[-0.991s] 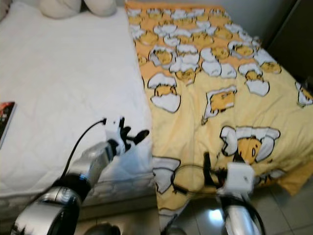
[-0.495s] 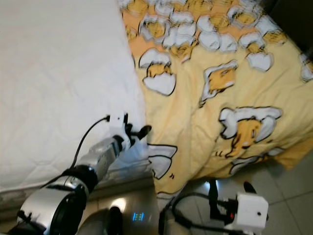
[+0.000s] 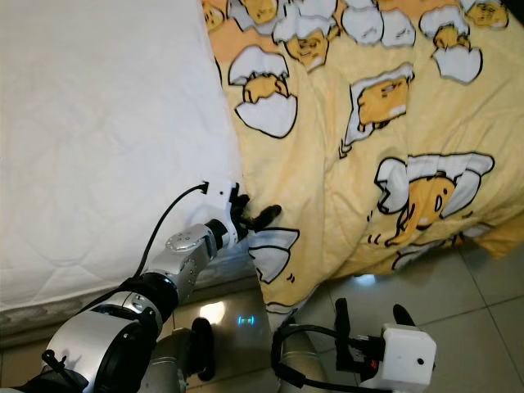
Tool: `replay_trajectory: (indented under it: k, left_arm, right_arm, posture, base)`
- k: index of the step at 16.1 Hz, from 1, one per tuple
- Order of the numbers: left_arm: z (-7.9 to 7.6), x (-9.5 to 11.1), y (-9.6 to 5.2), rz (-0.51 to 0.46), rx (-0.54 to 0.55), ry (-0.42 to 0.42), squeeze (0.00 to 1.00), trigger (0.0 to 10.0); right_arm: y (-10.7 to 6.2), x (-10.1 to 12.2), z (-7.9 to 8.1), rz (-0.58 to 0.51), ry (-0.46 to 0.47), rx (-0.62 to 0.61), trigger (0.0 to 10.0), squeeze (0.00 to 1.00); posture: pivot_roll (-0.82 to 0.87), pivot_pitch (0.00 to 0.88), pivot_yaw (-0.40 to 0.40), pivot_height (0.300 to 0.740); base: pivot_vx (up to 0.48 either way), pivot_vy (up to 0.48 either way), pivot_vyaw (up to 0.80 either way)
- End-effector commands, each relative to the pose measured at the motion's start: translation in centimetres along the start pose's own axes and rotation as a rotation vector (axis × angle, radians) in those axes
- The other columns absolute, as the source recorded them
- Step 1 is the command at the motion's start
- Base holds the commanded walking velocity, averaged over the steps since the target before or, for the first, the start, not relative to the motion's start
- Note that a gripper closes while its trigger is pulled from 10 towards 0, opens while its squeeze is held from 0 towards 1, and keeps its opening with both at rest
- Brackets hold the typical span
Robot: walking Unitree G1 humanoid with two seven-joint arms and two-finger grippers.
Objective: Clean up the room
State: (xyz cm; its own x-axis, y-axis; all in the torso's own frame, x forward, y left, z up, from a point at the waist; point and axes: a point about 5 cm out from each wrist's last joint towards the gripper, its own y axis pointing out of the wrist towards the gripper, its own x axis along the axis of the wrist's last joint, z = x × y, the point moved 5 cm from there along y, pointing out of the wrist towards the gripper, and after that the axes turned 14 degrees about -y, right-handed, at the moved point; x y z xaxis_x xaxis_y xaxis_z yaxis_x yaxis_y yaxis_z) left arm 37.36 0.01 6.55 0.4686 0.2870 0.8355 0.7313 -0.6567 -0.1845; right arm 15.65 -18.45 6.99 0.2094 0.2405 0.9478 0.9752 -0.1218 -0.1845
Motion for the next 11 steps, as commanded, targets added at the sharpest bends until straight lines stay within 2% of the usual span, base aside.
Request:
replay_trajectory:
  k: [1, 2, 3, 4, 7, 11]
  left_arm:
    - [-1.6, -2.4, 0.4, 0.066, -0.05, -0.038, 0.0, 10.0]
    - [-1.3, -3.7, 0.2, 0.116, -0.014, -0.031, 0.0, 10.0]
    - [-0.3, -4.5, -0.2, 0.142, 0.056, -0.045, 0.0, 6.3]
    - [0.7, -4.5, -0.5, 0.132, 0.11, -0.086, 0.0, 0.0]
    - [2.3, -3.3, -0.8, 0.078, 0.193, -0.17, 0.0, 0.0]
    - [1.8, -3.6, -0.6, 0.082, 0.173, -0.264, 0.0, 0.0]
  right_arm:
    - [-0.3, -0.4, 0.2, 0.028, 0.002, 0.007, 10.0, 0.05]
    - [-0.3, -0.3, 0.3, 0.027, 0.005, 0.009, 10.0, 0.04]
    - [-0.3, -0.3, 0.5, 0.025, 0.007, 0.015, 10.0, 0.04]
    - [-0.4, -0.2, 0.5, 0.025, 0.007, 0.02, 10.0, 0.05]
    - [-0.8, -0.4, 0.6, 0.037, 0.009, 0.028, 10.0, 0.04]
    - [-0.6, -0.4, 0.9, 0.038, 0.011, 0.046, 10.0, 0.04]
  posture:
    - [-0.23, 0.355, 0.02, 0.74]
    - [-0.23, 0.356, 0.02, 0.74]
    - [-0.23, 0.356, 0.02, 0.74]
    - [-0.24, 0.359, 0.017, 0.74]
    - [-0.24, 0.363, 0.014, 0.74]
    - [-0.24, 0.366, 0.011, 0.74]
  base:
    - [0.0, 0.0, 0.0]
    - [0.0, 0.0, 0.0]
    - [0.0, 0.0, 0.0]
    - [0.0, 0.0, 0.0]
    - [0.0, 0.0, 0.0]
    - [0.0, 0.0, 0.0]
